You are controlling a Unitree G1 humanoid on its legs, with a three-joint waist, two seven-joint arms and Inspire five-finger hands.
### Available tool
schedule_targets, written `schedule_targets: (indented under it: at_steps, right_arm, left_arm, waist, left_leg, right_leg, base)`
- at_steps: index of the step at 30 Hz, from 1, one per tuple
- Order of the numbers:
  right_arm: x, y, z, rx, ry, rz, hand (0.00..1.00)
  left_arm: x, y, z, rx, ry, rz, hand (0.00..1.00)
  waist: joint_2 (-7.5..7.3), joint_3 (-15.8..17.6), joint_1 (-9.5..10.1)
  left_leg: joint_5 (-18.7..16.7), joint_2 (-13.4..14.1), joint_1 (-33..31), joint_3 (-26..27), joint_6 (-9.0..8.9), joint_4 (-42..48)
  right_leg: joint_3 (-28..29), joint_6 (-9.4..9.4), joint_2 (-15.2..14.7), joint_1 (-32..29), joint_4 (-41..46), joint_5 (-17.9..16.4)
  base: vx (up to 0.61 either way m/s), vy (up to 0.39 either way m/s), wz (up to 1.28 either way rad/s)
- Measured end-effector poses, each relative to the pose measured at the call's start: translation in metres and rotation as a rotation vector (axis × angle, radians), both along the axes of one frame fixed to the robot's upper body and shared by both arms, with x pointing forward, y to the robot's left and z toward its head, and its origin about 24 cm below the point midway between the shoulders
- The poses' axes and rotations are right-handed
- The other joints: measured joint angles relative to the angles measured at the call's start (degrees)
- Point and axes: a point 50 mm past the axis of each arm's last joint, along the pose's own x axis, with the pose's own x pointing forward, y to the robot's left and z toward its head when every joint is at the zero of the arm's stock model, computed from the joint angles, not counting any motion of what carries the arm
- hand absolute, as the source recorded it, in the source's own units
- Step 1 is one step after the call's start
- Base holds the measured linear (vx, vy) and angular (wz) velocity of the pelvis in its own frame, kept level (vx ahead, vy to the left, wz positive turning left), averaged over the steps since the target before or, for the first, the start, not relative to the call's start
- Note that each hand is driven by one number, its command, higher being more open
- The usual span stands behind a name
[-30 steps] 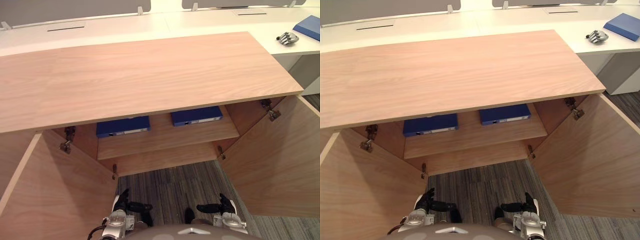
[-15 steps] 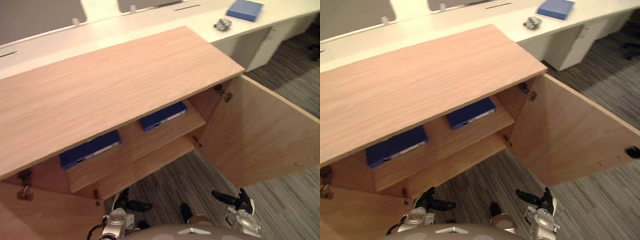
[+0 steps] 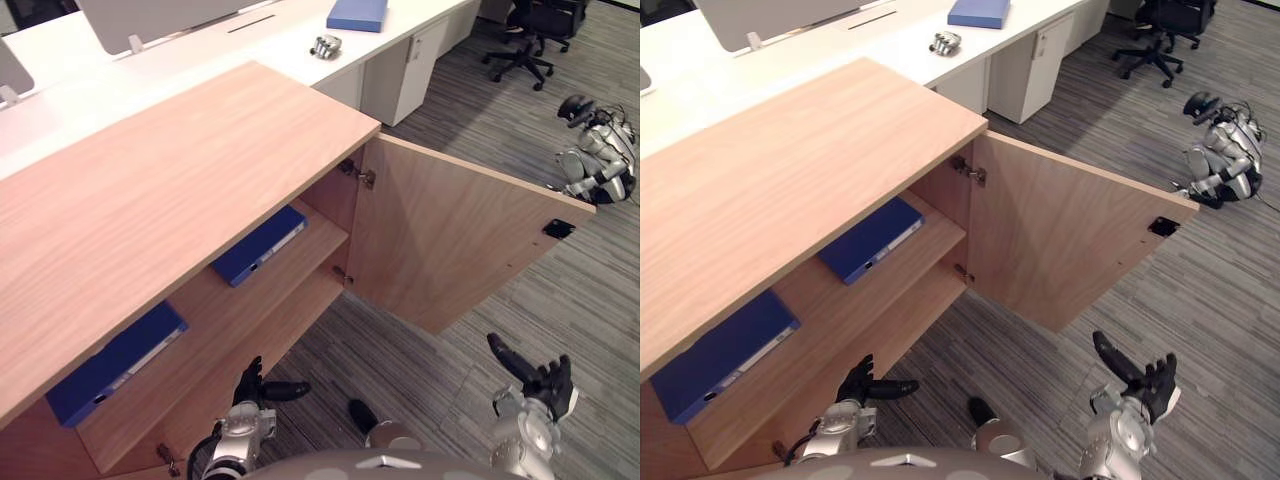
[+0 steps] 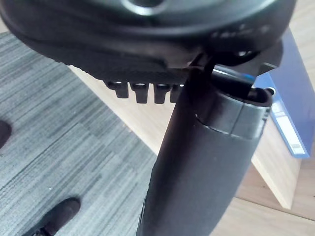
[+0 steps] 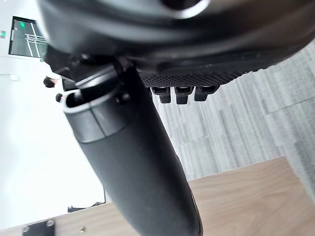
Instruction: Walk over to the cabinet, pick up the folder, carry it to the office cabinet, place the folder inside the office cabinet, then close the office cabinet door
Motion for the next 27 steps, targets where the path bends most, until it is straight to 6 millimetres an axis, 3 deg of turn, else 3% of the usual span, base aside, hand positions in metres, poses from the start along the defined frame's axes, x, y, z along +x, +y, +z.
schedule_targets:
  at_steps: [4,9,13,22,27]
  right_arm:
    - [0.023,-0.01,0.019,-0.054,-0.073,0.023,1.0]
    - [0.053,-0.037,0.057,-0.183,-0.165,0.053,1.0]
    - [0.067,-0.058,0.085,-0.29,-0.204,0.067,1.0]
    - [0.074,-0.091,0.102,-0.385,-0.147,0.092,1.0]
    - [0.105,-0.086,0.121,-0.488,-0.111,0.279,1.0]
  left_arm:
    - [-0.002,-0.007,-0.002,-0.017,0.009,-0.031,1.0]
    - [-0.005,-0.014,-0.003,-0.007,0.022,-0.107,1.0]
    - [-0.01,-0.015,-0.006,-0.001,0.044,-0.158,1.0]
    - [-0.023,-0.002,-0.01,0.042,0.087,-0.203,1.0]
    - [-0.032,0.011,-0.012,0.079,0.113,-0.223,1.0]
  waist:
    - [0.98,0.11,-0.05]
    - [2.91,0.17,-0.12]
    - [2.9,0.19,-0.2]
    - [2.13,0.68,-0.16]
    - [1.64,1.0,-0.18]
  left_leg:
    - [-0.27,-0.16,-0.46,-0.46,-0.34,0.03]
    - [0.07,-1.25,-2.4,-3.46,1.17,-0.03]
    - [-0.2,-2.1,-3.3,-5.42,1.58,-0.07]
    - [0.26,-3.03,-4.61,-8.36,2.27,0.31]
    - [0.22,-3.28,-4.72,-8.78,2.38,0.34]
  right_leg:
    - [0.12,0.22,-0.12,-0.39,-0.03,0.2]
    - [-0.54,1.11,-1.3,-1.12,-0.87,0.83]
    - [-1.03,1.57,-2.18,-1.63,-1.23,1.18]
    - [-3.46,1.3,-3.58,-1.6,-2.5,1.01]
    - [-3.34,1.26,-3.62,-1.7,-2.82,1.3]
  base:
    - [-0.02,-0.059,0.0]
    - [0.0,-0.045,0.12]
    - [-0.02,-0.043,0.09]
    - [0.01,-0.036,0.12]
    - [0.03,-0.027,-0.03]
